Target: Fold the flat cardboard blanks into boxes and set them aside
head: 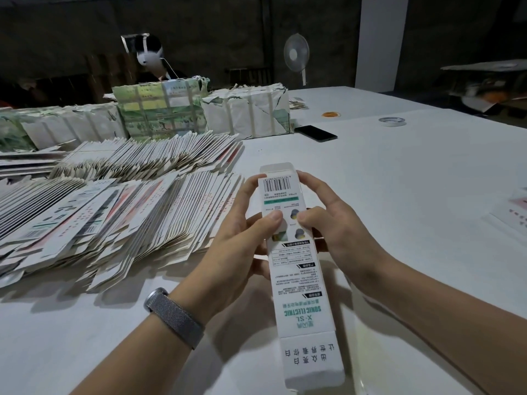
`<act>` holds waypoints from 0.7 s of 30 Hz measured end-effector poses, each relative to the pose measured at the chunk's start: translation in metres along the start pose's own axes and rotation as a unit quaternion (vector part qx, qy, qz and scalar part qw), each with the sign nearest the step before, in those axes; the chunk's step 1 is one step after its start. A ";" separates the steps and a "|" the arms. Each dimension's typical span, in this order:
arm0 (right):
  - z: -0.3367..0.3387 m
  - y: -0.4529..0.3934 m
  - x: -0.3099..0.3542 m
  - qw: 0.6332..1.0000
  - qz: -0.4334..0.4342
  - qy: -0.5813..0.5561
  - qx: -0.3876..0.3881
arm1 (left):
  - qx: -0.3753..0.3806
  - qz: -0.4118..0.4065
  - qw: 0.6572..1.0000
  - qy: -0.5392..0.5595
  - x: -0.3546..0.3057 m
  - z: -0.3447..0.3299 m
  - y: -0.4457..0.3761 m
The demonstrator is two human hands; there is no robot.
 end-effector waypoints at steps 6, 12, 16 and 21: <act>0.003 -0.001 -0.003 1.000 0.004 -0.013 -0.027 | 0.009 0.004 1.000 -0.004 0.000 -0.006 0.002; 0.004 -0.001 -0.001 0.998 0.011 -0.052 -0.018 | 0.015 0.004 1.000 -0.002 0.000 -0.008 0.003; 0.004 -0.001 0.001 0.998 0.017 -0.061 -0.013 | 0.025 -0.004 1.000 0.000 -0.001 -0.010 0.002; 0.015 -0.004 0.003 0.996 0.038 -0.054 -0.056 | 0.048 -0.006 0.999 -0.001 0.004 -0.016 0.003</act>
Point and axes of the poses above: each hand's wrist, its own y-axis away from the middle knuckle, its own z-axis out of the back of the hand, x = y × z, the point moved 9 cm from there along -y, towards the middle knuckle, and after that the axes turned 2 degrees about -z, right-handed, at the moved point
